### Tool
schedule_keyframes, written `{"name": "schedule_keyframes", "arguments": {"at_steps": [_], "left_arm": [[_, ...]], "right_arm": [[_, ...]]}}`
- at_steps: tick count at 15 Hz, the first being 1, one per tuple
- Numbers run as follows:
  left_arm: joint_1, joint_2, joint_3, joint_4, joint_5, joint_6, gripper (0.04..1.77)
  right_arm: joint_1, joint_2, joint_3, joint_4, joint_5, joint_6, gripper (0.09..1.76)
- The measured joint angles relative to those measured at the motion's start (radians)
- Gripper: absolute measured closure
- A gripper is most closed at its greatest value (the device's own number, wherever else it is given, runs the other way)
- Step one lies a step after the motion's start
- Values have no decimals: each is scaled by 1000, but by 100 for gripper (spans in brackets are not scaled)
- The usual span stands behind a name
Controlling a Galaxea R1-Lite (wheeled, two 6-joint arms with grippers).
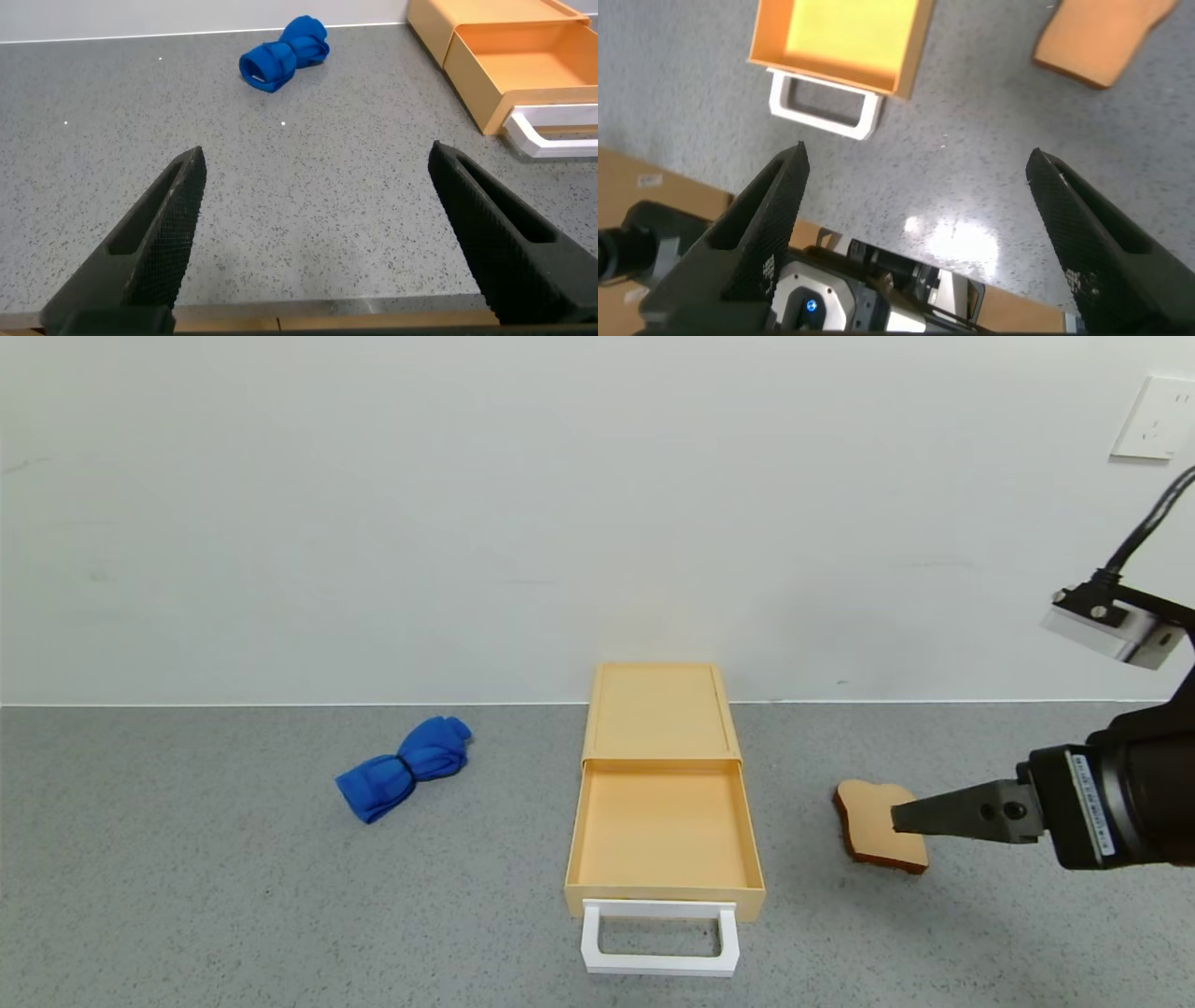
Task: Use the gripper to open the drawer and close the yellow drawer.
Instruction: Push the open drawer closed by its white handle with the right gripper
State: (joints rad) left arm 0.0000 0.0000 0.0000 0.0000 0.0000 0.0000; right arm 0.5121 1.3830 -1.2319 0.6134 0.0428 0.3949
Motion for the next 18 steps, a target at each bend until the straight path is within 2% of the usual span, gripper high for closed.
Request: {"name": "schedule_keyframes", "arguments": {"at_steps": [3, 12, 15, 18], "left_arm": [[0, 0, 0, 0, 0, 0, 9], [0, 0, 0, 0, 0, 0, 9], [0, 0, 0, 0, 0, 0, 9], [0, 0, 0, 0, 0, 0, 9]], "right_arm": [[-76, -25, 24, -37, 36, -11, 14], [-94, -28, 36, -41, 33, -13, 14], [-52, -10, 37, -43, 29, -10, 14], [47, 19, 35, -38, -29, 6, 14]]}}
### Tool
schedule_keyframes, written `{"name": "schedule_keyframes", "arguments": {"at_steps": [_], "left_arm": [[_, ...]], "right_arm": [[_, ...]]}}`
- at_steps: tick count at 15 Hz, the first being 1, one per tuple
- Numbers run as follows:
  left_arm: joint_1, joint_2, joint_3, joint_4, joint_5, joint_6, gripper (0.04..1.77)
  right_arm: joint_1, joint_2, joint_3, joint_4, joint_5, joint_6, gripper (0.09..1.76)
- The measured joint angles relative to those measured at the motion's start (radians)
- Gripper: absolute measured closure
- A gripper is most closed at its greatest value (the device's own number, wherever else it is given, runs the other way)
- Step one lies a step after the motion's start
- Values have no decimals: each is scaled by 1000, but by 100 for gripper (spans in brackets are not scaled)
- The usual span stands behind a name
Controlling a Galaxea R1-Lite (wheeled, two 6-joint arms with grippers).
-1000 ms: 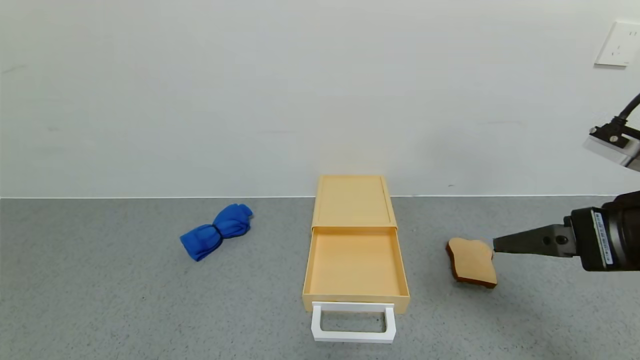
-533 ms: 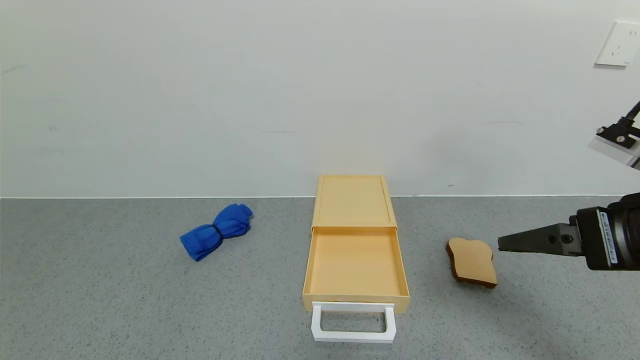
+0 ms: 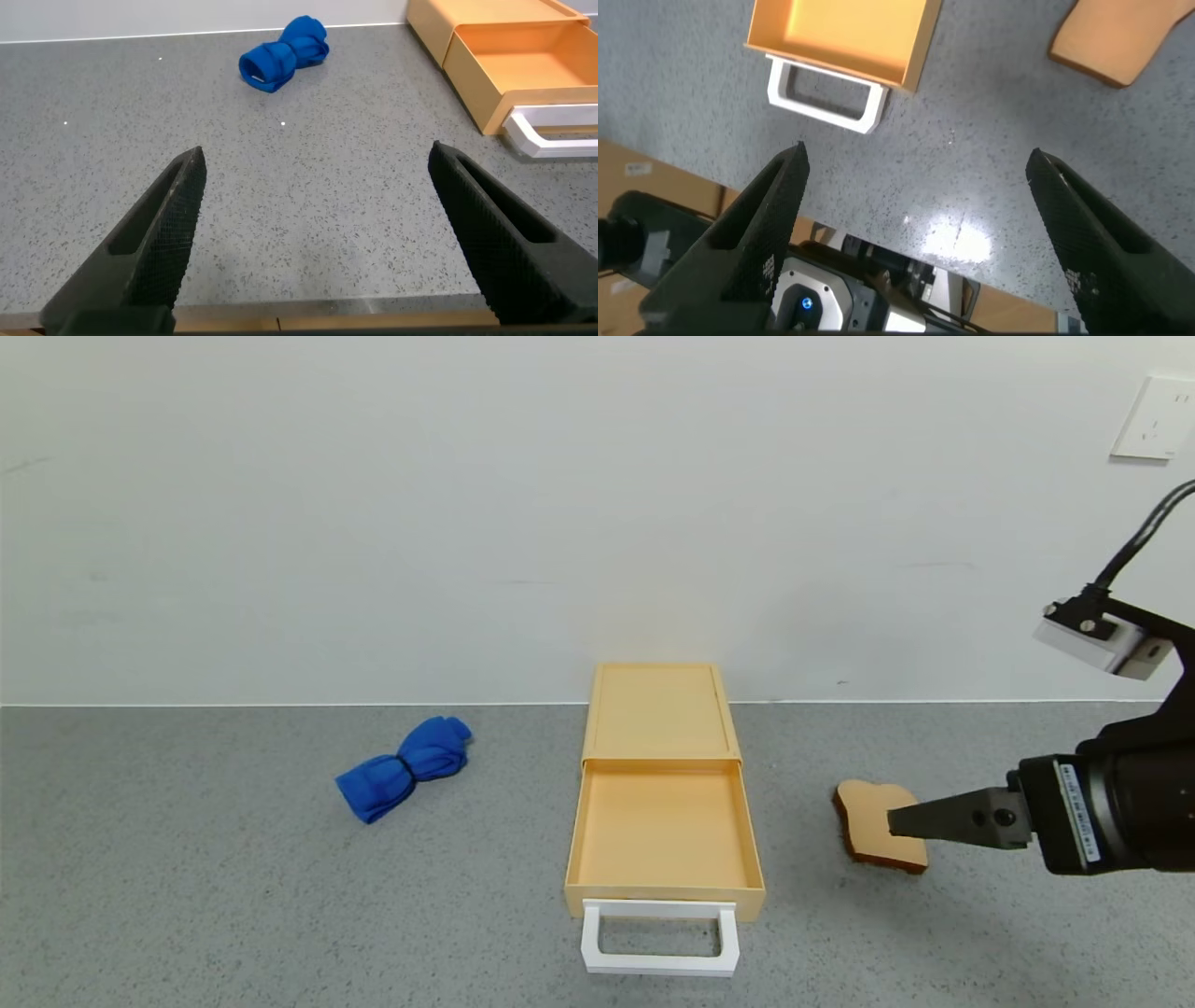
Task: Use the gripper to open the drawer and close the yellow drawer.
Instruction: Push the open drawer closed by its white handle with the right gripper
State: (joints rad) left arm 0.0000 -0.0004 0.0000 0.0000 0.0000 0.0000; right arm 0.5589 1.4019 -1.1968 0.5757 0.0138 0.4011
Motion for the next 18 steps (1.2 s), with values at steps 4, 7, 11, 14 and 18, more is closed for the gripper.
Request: {"name": "schedule_keyframes", "arguments": {"at_steps": [4, 7, 11, 14, 18], "left_arm": [[0, 0, 0, 0, 0, 0, 9], [0, 0, 0, 0, 0, 0, 9], [0, 0, 0, 0, 0, 0, 9], [0, 0, 0, 0, 0, 0, 9], [0, 0, 0, 0, 0, 0, 9]], "right_arm": [[185, 87, -7, 2, -83, 81, 14], [301, 186, -17, -5, -105, 117, 14], [379, 327, -93, -1, -118, 181, 14], [413, 450, -194, 7, -165, 251, 14], [424, 600, -297, 14, -215, 291, 14]]}}
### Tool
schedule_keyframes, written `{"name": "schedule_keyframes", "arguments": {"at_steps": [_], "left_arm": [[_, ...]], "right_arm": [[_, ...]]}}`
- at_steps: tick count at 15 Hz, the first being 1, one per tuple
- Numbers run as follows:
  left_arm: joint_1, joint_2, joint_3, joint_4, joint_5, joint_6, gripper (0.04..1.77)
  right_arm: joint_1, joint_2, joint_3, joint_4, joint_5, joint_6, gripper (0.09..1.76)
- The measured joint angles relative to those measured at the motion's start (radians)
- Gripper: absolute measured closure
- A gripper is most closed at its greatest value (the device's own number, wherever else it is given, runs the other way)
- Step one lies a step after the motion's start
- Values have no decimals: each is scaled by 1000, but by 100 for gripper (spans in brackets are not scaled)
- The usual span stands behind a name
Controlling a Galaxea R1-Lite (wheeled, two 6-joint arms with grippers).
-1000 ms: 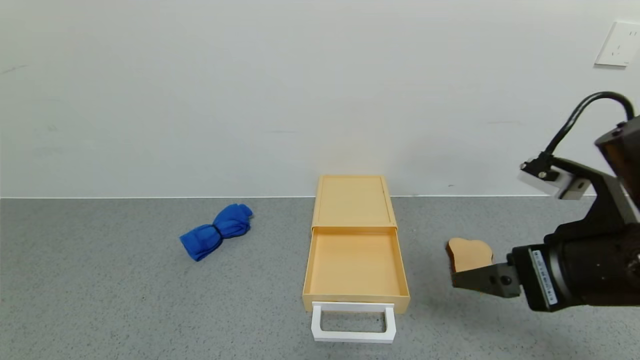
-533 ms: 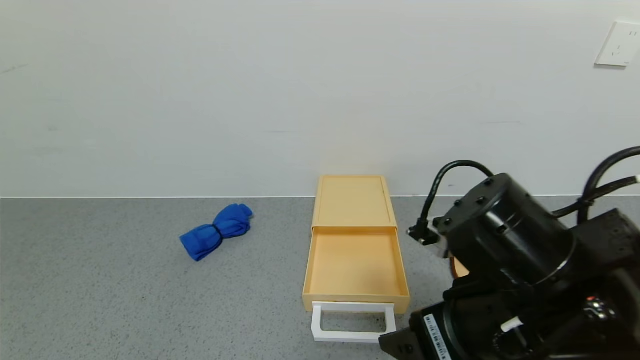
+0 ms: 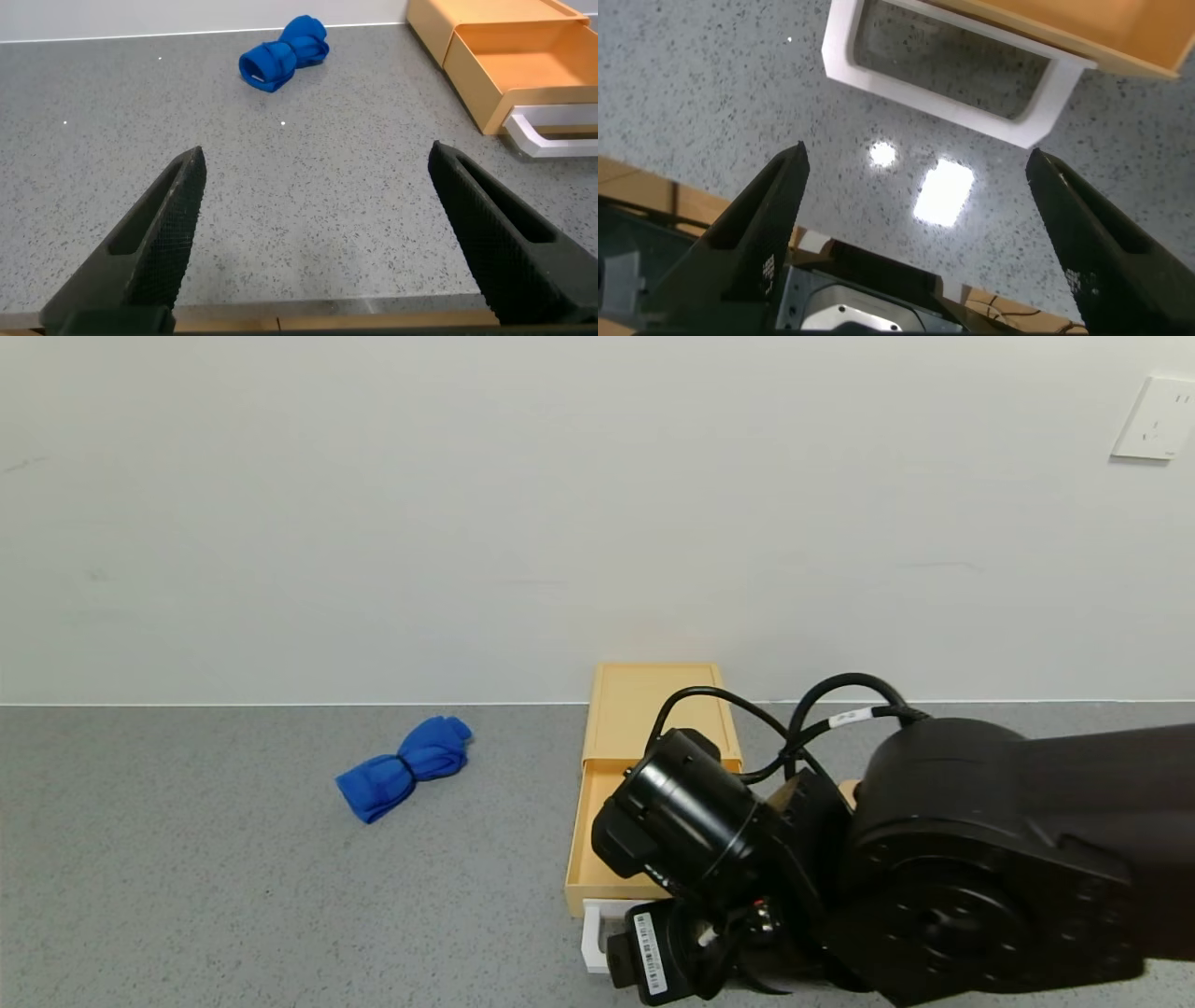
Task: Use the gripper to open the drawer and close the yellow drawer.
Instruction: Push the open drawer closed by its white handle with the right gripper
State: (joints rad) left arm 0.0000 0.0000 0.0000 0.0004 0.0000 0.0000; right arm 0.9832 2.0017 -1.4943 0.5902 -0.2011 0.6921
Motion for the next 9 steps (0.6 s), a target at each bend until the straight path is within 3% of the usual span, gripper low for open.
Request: {"name": "schedule_keyframes", "arguments": {"at_steps": [9], "left_arm": [[0, 0, 0, 0, 0, 0, 9]], "right_arm": [[-54, 233, -265, 156, -7, 103, 14]]}}
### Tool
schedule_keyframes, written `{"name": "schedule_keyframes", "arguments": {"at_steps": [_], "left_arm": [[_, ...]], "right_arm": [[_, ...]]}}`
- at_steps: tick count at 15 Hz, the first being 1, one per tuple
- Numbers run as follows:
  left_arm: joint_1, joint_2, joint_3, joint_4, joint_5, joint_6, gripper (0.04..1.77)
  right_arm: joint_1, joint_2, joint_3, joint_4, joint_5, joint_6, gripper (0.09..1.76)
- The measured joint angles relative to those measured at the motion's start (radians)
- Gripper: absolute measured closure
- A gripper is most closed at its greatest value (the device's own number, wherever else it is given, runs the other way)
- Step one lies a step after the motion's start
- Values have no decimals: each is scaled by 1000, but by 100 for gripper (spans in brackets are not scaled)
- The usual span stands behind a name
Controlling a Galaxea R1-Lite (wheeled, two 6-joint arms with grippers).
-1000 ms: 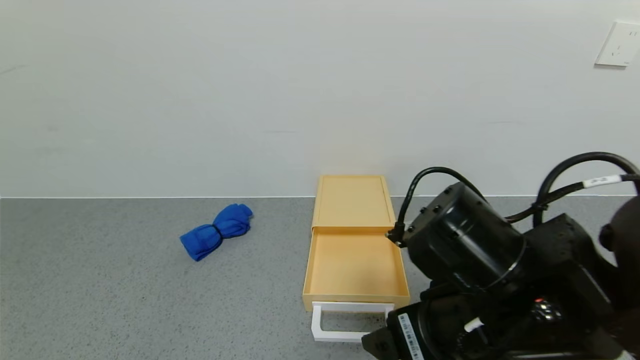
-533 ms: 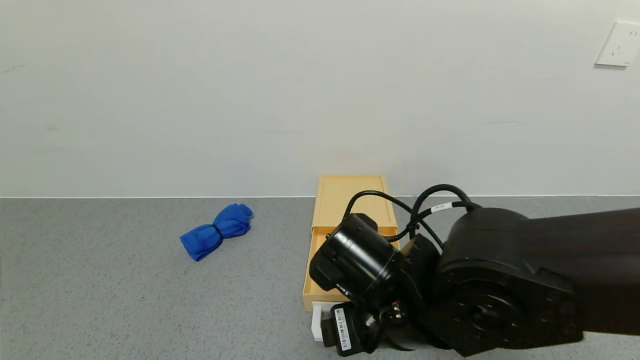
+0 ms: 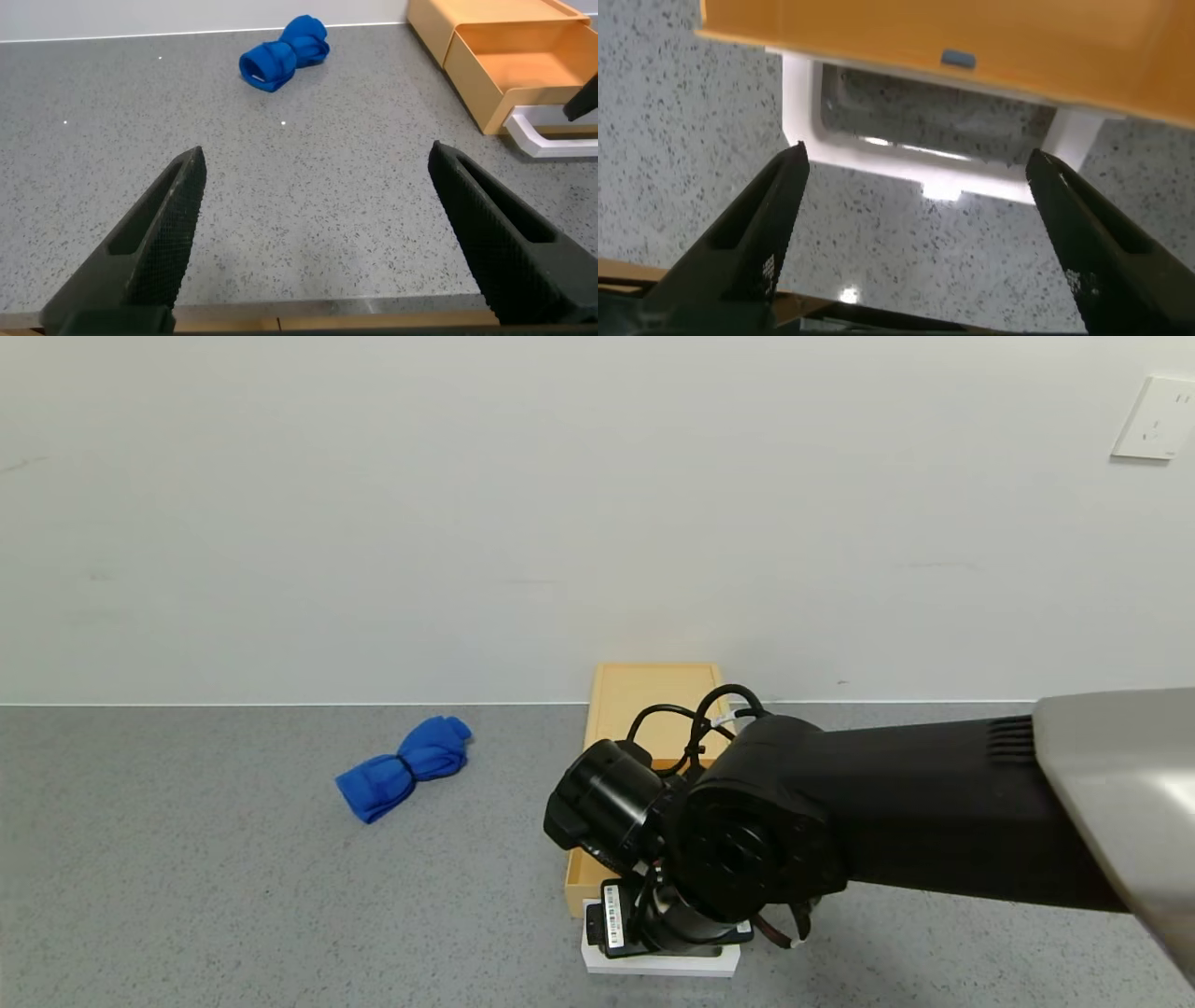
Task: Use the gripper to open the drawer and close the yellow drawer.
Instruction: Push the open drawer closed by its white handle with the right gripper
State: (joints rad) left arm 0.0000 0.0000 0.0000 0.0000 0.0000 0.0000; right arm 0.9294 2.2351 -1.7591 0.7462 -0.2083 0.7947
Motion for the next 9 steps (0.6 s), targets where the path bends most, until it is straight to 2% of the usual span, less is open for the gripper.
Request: {"name": "schedule_keyframes", "arguments": {"at_steps": [9], "left_arm": [[0, 0, 0, 0, 0, 0, 9]], "right_arm": [[-39, 83, -80, 16, -8, 9, 14]]}}
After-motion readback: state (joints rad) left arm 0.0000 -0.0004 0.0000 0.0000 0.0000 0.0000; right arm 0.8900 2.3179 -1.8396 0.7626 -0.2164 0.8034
